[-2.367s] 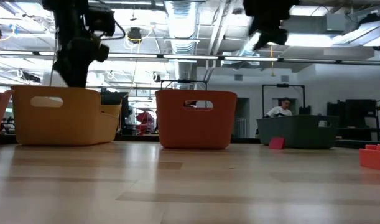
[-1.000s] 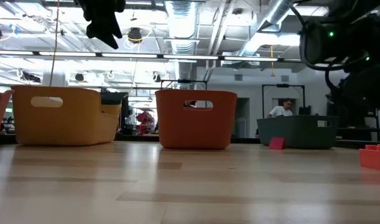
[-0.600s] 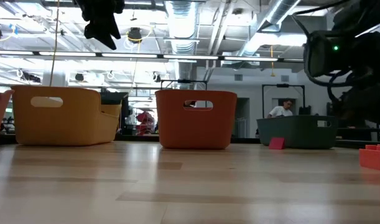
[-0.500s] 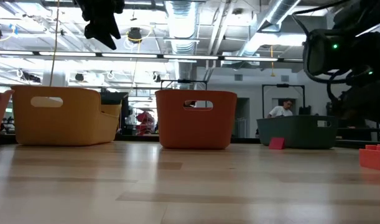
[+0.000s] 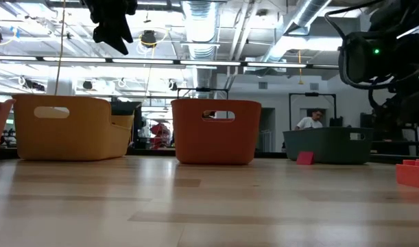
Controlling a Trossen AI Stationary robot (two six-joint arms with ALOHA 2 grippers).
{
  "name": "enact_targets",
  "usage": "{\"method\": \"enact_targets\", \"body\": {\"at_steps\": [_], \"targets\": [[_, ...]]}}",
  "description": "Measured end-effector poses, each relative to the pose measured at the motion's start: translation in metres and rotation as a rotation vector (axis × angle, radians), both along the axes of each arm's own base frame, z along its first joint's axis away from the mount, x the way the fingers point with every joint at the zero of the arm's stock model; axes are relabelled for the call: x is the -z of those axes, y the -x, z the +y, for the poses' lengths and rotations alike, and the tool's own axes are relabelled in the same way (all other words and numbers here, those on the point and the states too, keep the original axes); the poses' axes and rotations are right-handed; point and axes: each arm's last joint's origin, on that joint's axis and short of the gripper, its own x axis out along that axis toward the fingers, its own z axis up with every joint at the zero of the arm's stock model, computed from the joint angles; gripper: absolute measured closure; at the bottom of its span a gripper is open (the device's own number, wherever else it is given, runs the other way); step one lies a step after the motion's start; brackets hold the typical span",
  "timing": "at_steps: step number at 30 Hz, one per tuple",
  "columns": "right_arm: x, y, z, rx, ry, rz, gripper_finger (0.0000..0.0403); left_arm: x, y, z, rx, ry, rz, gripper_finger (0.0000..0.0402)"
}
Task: Sort blocks
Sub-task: Put the green game piece into the bottom orange bin
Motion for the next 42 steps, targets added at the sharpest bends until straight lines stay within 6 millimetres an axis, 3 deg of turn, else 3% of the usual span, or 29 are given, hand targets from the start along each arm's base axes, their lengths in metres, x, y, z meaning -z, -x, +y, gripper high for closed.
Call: {"method": "enact_targets", "body": {"at_steps": [7,17,30,34,42], "targets": [[-0.004,0.001,0.003,-0.114,-0.023,-0.011,0.0155,0.000,0.000,-0.001,0.016,0.018,-0.011,0.0150],[-0.002,0.007,0.021,-0.262,-0.019,-0.016,0.0153,0.000,0.000,-0.001,0.013,0.022,-0.012,0.0150],[0.003,0.005,0.019,-0.159,0.042,-0.028,0.0156,0.000,0.000,-0.001,0.014,0.020,-0.013,0.0150],[0.003,0.005,0.016,-0.144,0.047,-0.021,0.0183,0.000,0.000,-0.001,0.014,0.020,-0.013,0.0150],[0.002,0.003,0.013,-0.101,0.044,-0.015,0.0279,0.000,0.000,-0.001,0.013,0.021,-0.013,0.0150]]}}
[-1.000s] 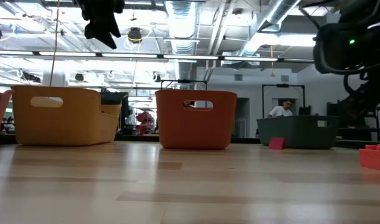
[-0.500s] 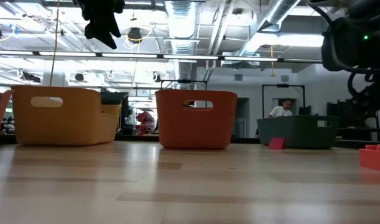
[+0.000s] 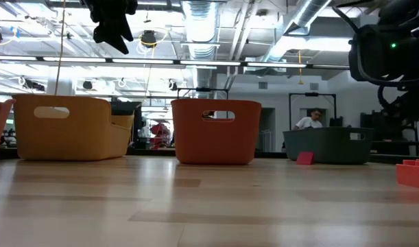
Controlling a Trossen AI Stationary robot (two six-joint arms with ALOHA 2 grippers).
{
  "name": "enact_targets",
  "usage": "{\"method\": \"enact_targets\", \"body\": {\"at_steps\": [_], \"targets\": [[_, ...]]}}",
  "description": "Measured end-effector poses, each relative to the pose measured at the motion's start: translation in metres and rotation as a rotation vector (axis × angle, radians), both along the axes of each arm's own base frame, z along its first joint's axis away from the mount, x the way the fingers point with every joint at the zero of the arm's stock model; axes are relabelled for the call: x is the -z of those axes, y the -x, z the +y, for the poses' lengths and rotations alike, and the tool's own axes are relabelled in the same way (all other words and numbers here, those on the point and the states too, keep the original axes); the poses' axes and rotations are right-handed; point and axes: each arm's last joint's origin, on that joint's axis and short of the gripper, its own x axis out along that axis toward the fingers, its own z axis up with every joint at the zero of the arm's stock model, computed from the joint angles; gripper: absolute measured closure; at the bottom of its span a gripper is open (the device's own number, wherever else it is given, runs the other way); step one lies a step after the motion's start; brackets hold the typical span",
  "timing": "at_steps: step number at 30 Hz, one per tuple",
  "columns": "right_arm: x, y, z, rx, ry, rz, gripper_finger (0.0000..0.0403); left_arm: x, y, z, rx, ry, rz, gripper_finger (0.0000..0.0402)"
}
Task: Sort blocks
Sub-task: Put the green game piece into the bottom orange bin
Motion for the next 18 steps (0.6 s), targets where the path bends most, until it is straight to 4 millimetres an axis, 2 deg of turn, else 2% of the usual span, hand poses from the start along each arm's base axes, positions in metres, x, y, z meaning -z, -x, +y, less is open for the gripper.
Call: {"method": "enact_targets", "body": {"at_steps": [5,9,13,18], "targets": [[-0.006,-0.008,-0.005,0.026,0.032,-0.039,0.0274,0.000,0.000,0.000,0.002,0.005,-0.003,0.0150],[-0.024,-0.021,-0.011,0.048,0.142,-0.159,0.0261,-0.001,-0.002,-0.001,0.047,0.032,-0.038,0.0150],[-0.053,-0.041,-0.020,0.024,0.261,-0.403,0.0263,-0.003,-0.005,-0.001,0.101,0.028,-0.076,0.0150],[-0.092,-0.069,-0.036,0.024,0.306,-0.773,0.0263,-0.010,-0.013,-0.002,0.161,-0.013,-0.175,0.0150]]}}
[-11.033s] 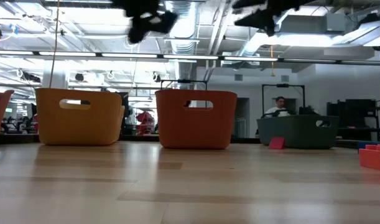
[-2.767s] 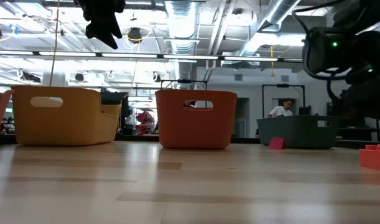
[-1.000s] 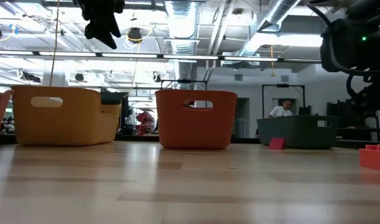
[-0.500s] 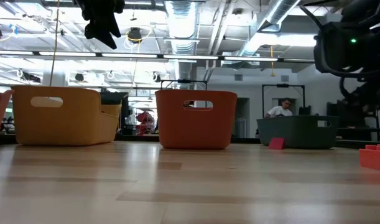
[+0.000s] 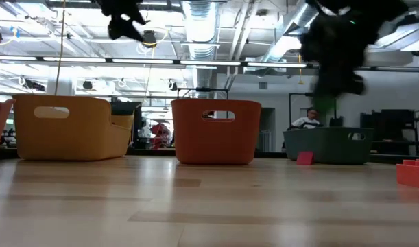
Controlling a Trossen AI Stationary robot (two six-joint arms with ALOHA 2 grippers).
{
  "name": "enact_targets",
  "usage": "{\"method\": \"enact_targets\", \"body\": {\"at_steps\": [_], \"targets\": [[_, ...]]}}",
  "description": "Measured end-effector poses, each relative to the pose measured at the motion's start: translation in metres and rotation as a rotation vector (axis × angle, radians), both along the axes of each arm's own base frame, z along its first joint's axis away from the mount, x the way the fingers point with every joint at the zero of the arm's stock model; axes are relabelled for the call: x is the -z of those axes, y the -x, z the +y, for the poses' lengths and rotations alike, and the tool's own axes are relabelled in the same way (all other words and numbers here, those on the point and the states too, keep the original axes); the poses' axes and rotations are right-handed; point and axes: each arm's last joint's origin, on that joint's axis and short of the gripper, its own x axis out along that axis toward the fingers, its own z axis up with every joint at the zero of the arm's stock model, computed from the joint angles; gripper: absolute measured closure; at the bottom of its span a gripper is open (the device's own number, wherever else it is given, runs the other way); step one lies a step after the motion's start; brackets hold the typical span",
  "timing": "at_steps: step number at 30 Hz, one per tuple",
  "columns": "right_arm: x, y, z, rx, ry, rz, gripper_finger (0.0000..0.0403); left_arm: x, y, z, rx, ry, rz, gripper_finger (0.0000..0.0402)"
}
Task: Sort blocks
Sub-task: Put the green game piece into the bottom orange bin
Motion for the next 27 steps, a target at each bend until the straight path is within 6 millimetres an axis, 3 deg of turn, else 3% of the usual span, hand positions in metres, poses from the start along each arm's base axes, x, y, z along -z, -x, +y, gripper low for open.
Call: {"method": "enact_targets", "body": {"at_steps": [8,15,17,22,27], "targets": [[-0.052,-0.033,-0.039,0.173,-0.029,-0.494,0.0263,-0.014,-0.023,-0.025,0.291,-0.339,-0.117,0.0150],[-0.070,-0.051,-0.060,0.227,-0.116,-0.726,0.0262,-0.028,-0.035,-0.038,0.332,-0.678,-0.176,0.0150],[-0.070,-0.053,-0.063,0.214,-0.135,-0.720,0.0262,-0.031,-0.037,-0.038,0.305,-0.688,-0.205,0.0150],[-0.054,-0.042,-0.075,0.288,-0.154,-0.506,0.0263,-0.032,-0.037,-0.038,0.267,-0.634,-0.227,0.0150],[-0.064,-0.035,-0.085,0.253,-0.152,-0.560,0.0263,-0.031,-0.037,-0.038,0.241,-0.582,-0.232,0.0150]]}}
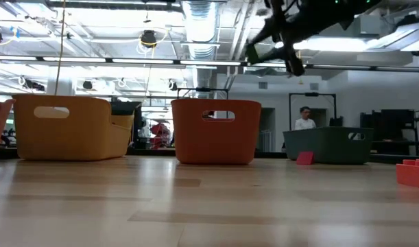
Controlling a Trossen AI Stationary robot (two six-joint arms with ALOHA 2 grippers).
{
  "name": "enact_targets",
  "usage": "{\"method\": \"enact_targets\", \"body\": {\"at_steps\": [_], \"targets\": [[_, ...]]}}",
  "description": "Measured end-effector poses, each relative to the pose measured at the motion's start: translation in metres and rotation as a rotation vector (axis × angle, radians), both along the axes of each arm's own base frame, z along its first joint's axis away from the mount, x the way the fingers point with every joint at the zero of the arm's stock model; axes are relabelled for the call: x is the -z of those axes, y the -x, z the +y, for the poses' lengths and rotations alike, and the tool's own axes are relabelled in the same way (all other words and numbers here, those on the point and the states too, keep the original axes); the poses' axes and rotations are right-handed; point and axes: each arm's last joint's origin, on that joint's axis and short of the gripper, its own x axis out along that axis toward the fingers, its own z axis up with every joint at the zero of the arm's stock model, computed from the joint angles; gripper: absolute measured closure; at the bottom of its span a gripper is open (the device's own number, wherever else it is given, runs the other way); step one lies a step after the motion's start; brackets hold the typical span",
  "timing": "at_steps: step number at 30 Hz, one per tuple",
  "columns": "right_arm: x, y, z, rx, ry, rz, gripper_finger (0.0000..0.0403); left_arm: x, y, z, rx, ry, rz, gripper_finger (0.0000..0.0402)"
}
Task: Sort blocks
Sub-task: Put the green game piece into the bottom orange bin
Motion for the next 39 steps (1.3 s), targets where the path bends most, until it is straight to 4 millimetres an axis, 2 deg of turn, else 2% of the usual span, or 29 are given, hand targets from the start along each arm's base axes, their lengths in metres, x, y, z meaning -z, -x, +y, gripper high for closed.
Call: {"method": "enact_targets", "body": {"at_steps": [3,7,12,14,19,21,30,39], "targets": [[-0.007,-0.003,-0.001,-0.045,0.012,-0.084,0.0263,0.000,0.000,0.000,-0.009,0.030,-0.008,0.0150],[-0.025,-0.009,-0.002,-0.053,0.039,-0.283,0.0263,-0.003,-0.002,-0.004,0.019,-0.002,-0.029,0.0150],[-0.033,-0.024,-0.001,-0.050,0.010,-0.453,0.0263,0.000,-0.021,-0.009,0.074,-0.112,-0.044,0.0150],[-0.042,-0.034,0.004,-0.054,0.023,-0.494,0.0263,0.001,-0.032,-0.009,0.077,-0.129,-0.063,0.0150],[-0.062,-0.057,0.010,-0.100,0.071,-0.502,0.0263,0.014,-0.057,-0.009,0.030,-0.095,-0.055,0.0150],[-0.069,-0.062,0.009,-0.102,0.090,-0.496,0.0263,0.013,-0.061,-0.009,0.011,-0.083,-0.090,0.0150],[-0.075,-0.071,0.011,-0.131,0.091,-0.478,0.0264,0.007,-0.063,-0.010,-0.001,-0.122,-0.139,0.0150],[-0.077,-0.071,0.017,-0.164,0.083,-0.495,0.0262,0.006,-0.064,-0.015,0.118,-0.110,-0.160,0.0150]]}}
